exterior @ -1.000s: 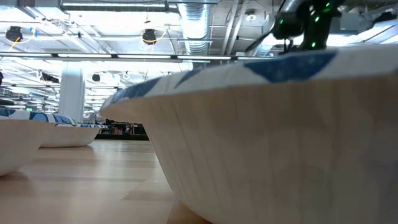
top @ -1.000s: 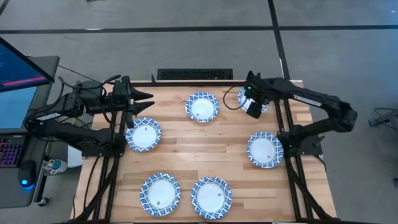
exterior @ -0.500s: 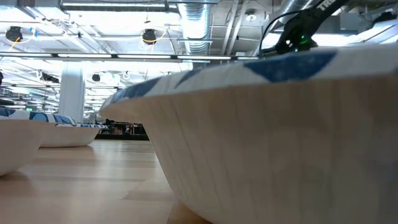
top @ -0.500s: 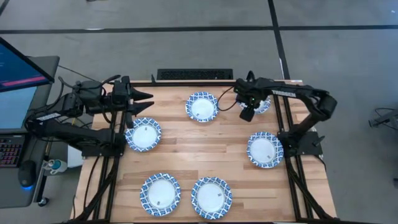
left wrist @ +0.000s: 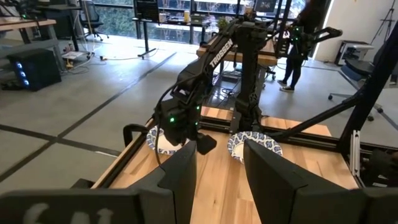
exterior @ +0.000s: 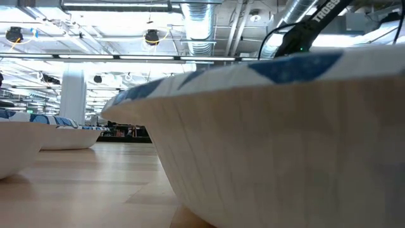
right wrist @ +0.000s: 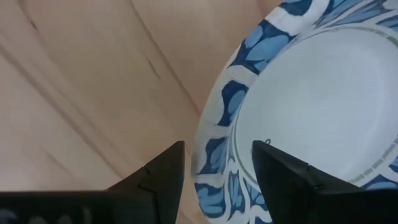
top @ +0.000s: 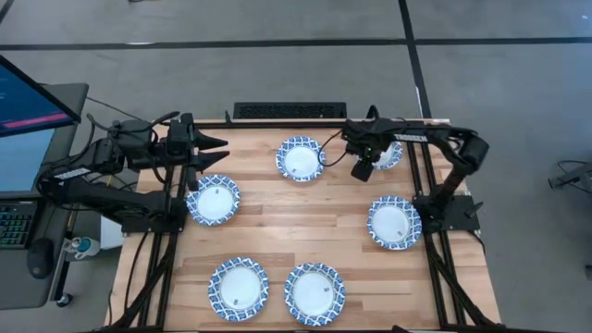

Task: Nest bowls inside each other
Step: Stack the white bowl on top of the other white bowl

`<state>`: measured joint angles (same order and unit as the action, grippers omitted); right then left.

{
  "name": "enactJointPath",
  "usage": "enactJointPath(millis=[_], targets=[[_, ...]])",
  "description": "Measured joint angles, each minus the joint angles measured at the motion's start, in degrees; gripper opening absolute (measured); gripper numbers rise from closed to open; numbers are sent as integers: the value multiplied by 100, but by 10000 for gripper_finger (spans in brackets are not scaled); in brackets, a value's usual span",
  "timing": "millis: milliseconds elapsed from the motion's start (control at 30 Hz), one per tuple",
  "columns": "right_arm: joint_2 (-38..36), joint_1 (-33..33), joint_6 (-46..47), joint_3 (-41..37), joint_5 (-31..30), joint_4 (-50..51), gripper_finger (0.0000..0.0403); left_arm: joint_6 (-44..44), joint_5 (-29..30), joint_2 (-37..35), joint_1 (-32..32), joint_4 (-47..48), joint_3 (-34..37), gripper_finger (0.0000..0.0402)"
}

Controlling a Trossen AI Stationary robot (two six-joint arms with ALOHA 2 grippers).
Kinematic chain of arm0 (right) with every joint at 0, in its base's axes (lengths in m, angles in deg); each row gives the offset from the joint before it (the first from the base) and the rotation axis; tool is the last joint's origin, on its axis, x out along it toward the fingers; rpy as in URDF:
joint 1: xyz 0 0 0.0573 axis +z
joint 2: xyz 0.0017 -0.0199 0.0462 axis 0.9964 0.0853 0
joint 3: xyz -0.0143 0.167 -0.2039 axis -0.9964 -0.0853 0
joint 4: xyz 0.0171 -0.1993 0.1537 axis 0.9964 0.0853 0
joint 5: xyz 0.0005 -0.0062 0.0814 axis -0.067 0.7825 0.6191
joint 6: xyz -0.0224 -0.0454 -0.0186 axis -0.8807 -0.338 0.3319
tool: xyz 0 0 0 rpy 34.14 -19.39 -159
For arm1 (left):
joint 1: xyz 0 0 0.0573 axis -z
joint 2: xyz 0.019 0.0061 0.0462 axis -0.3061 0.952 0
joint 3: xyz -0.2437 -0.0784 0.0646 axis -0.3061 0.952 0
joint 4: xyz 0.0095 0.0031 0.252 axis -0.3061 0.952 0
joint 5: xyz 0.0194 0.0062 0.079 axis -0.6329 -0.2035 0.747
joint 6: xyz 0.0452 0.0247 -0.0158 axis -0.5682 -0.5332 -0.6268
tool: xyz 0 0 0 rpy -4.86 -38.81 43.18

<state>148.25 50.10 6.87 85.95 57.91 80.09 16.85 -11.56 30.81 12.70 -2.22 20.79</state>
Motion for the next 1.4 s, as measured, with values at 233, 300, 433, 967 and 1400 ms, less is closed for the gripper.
enactJointPath(millis=[233, 300, 433, 967, 1400], targets=[[107, 0, 2, 0, -93, -133, 123, -22, 0, 0, 1, 2, 0, 124], [48, 0, 5, 0, -123, -156, 92, -94, 0, 0, 0, 2, 0, 124], [43, 2, 44, 9, -133, -129, 26, -195, 0, 0, 2, 2, 0, 124], [-746, 1736, 783, 188, -608, 209, 5, -149, 0, 0, 2, 8, 0, 124], [-904, 2920, 1169, 1451, -972, 235, 3, -107, 0, 4, 2, 41, 2, 124]])
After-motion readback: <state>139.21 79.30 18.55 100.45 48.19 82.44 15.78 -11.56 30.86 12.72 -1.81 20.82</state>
